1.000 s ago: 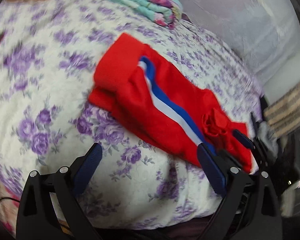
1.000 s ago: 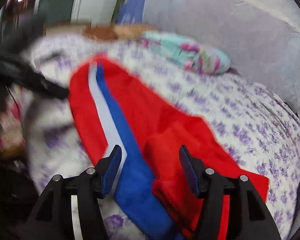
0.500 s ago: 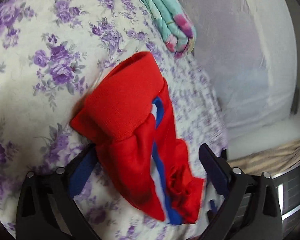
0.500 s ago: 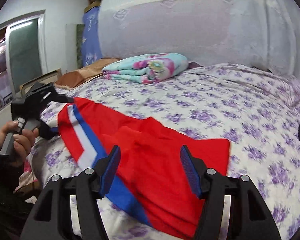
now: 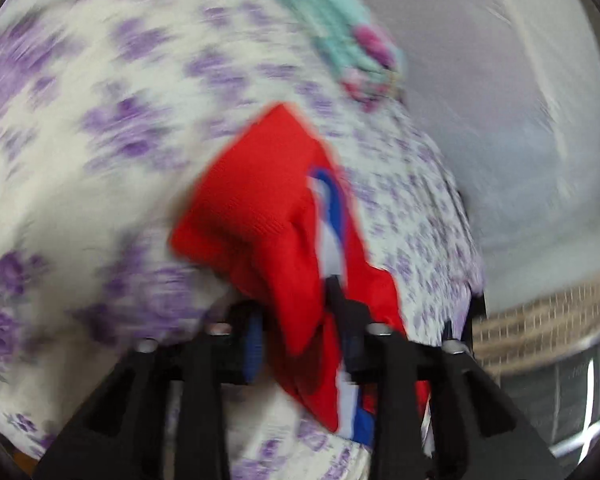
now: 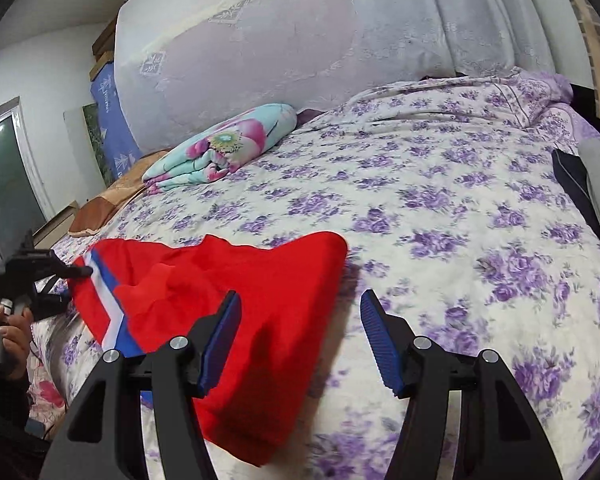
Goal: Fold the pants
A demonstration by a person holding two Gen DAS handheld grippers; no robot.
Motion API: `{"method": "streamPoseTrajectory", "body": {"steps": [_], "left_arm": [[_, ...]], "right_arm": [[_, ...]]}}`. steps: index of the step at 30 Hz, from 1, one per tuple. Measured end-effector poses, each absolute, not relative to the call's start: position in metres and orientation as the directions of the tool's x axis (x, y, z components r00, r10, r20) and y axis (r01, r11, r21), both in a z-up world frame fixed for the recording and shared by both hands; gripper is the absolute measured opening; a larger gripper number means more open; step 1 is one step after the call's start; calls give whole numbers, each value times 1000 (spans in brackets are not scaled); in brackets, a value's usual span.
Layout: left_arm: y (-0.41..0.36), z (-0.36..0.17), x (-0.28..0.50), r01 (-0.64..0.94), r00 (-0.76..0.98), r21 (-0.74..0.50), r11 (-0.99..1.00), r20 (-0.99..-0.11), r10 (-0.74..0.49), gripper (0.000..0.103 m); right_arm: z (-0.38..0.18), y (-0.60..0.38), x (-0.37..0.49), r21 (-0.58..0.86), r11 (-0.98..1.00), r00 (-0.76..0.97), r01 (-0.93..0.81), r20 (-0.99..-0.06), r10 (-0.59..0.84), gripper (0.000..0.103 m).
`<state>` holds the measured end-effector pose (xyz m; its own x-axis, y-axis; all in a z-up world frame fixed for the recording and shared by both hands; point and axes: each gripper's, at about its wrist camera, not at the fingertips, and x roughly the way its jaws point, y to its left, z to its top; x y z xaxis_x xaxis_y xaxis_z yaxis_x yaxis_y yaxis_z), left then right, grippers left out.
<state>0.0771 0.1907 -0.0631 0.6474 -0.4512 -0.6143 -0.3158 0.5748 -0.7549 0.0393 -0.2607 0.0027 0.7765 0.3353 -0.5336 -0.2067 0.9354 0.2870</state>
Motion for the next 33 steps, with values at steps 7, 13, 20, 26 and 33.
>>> {"method": "streamPoseTrajectory", "body": {"steps": [7, 13, 20, 26, 33], "left_arm": [[196, -71, 81, -325, 744, -836, 442, -515, -426, 79], [199, -58, 86, -313, 771, -804, 506, -526, -358, 25], [55, 58, 73, 41, 797, -236, 971, -579, -174, 22], [-123, 25, 42, 455, 710, 271, 849, -686, -162, 43], [-154, -11, 40, 574, 620, 238, 784, -752, -225, 63]], "right_arm": [[-5, -264, 45, 301, 927, 762, -224, -539, 359, 62], [-7, -271, 40, 315, 923, 773, -221, -521, 363, 62], [-7, -287, 41, 369, 912, 786, -180, -503, 359, 62], [0, -310, 36, 362, 926, 825, -106, -488, 286, 62], [-1, -331, 28, 347, 936, 825, -64, -510, 246, 63]]}}
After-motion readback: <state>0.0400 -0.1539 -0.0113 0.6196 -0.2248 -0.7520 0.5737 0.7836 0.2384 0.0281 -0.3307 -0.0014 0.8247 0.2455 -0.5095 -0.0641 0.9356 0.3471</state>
